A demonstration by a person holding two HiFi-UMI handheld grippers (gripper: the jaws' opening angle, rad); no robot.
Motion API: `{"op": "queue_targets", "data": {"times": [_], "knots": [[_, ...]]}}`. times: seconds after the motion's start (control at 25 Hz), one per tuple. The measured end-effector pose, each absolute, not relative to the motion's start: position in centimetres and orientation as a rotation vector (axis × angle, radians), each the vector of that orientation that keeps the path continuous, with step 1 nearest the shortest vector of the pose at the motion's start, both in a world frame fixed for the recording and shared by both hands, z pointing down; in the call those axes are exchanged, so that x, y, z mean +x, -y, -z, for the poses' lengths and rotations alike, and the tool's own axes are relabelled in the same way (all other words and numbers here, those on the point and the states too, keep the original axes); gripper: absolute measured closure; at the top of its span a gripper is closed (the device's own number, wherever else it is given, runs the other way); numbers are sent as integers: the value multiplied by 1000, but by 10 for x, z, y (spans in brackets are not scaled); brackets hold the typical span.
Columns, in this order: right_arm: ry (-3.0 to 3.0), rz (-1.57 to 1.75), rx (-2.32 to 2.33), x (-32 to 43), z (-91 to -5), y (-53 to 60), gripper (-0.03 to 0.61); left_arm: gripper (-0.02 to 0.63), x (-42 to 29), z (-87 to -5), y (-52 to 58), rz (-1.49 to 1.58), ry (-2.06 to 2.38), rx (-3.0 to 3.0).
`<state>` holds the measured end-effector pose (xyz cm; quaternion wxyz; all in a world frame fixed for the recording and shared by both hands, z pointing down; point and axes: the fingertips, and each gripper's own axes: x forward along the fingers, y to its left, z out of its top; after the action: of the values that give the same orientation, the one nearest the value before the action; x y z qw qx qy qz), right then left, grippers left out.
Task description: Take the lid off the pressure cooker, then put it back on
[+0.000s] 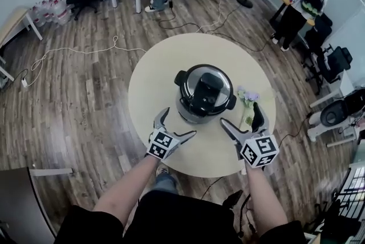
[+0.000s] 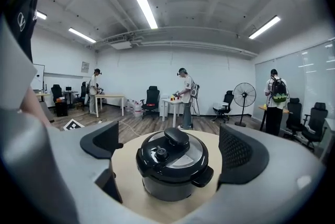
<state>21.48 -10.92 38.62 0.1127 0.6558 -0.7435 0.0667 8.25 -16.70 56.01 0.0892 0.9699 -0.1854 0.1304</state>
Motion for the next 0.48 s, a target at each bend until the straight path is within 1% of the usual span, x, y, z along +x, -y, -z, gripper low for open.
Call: {"op": "queue_targets", "data": {"times": [0.2,0.48], "knots": [[2142,-236,1780,216,-410,152,-18,24,112,-597,194,-494,492,2859],[2111,-257,1531,223,-430,196,-15,23,136,-628,215,-574,498,2816]]}}
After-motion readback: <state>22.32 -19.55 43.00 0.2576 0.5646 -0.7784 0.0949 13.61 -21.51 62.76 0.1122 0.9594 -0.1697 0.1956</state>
